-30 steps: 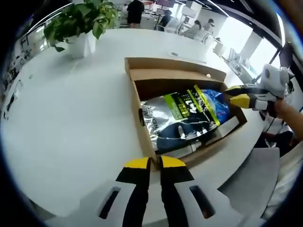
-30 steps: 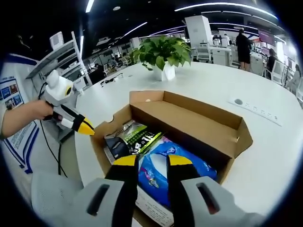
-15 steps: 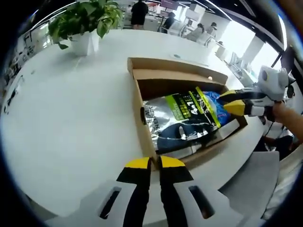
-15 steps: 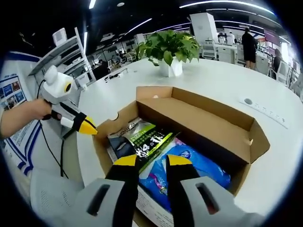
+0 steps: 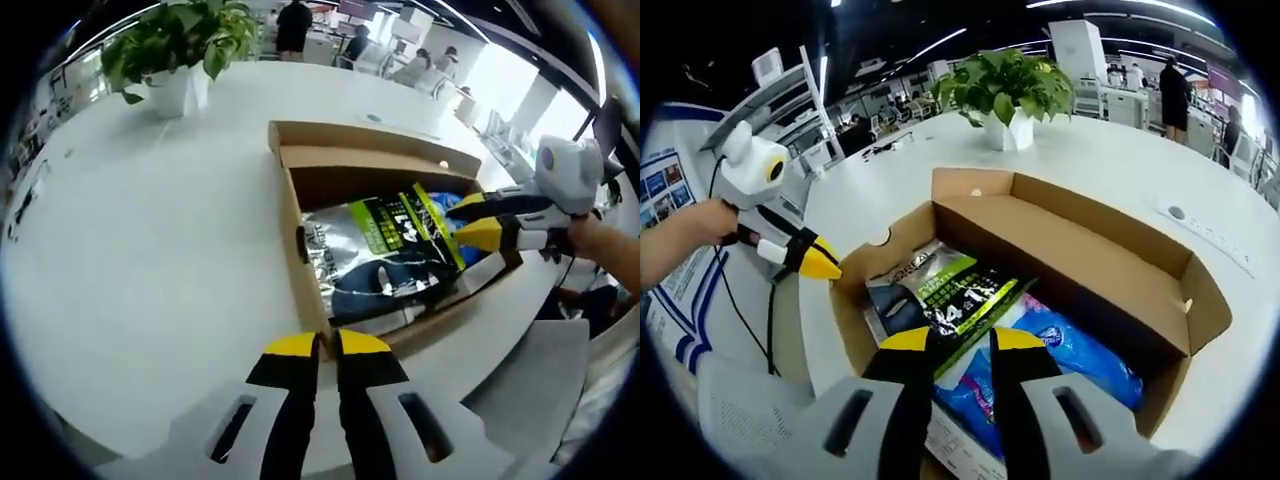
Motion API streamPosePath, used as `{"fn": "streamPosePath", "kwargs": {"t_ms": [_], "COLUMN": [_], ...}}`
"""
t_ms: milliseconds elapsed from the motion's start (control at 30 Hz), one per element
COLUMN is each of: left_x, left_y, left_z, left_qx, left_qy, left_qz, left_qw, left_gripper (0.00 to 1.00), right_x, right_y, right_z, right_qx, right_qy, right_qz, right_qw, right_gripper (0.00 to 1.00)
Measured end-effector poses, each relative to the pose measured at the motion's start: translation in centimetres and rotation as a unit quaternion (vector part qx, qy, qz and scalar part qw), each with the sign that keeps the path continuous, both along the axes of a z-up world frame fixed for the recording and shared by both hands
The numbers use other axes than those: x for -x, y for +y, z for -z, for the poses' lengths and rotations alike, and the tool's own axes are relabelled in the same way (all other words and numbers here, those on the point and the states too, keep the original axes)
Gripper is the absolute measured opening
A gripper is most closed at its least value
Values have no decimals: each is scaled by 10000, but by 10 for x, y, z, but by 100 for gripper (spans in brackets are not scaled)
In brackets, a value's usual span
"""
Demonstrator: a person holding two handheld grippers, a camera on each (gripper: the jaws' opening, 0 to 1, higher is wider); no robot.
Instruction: Operate the shoe box by opening the lid, removing the specified soft item, and placing it in the target area until the item is outside and the box remains undamaged.
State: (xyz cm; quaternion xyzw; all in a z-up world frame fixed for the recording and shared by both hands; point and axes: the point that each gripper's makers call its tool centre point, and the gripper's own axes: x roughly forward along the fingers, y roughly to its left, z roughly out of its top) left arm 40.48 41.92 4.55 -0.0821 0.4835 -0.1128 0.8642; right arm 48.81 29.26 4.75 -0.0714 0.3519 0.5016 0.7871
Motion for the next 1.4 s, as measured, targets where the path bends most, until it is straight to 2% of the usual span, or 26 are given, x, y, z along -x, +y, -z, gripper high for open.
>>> {"fn": "streamPosePath", "kwargs": {"t_ms": [400, 567, 667, 767, 1033, 1067, 1400], "left_x": [0, 0, 0, 0, 0, 0, 0], "left_y": [0, 0, 0, 0, -1, -1, 0], "left_z": [0, 0, 0, -1, -1, -1, -1], "left_qx": [67, 96, 116, 128, 116, 106, 59], "left_qy": [-20, -29, -43, -48, -47, -44, -33], "left_qz": [-51, -81, -99, -107, -111, -105, -79], "left_qw": [10000, 9999, 9999, 9998, 9999, 9999, 9999], "left_gripper": [3, 3, 3, 3, 3, 3, 3], "right_x": [-4, -10, -9, -10, -11, -11, -15], "right_y": [8, 2, 3, 2, 3, 3, -3], "right_z": [8, 14, 17, 18, 10, 10, -1], "right_qx": [209, 550, 642, 747, 633, 596, 456], "right_qy": [11, -67, 16, -50, 12, 89, 93], "right_qz": [-79, 5, -3, -9, 76, 138, 314], "right_qw": [9997, 9985, 9979, 9972, 9980, 9981, 9984], "right_gripper": [17, 9, 9, 4, 0, 0, 0]}}
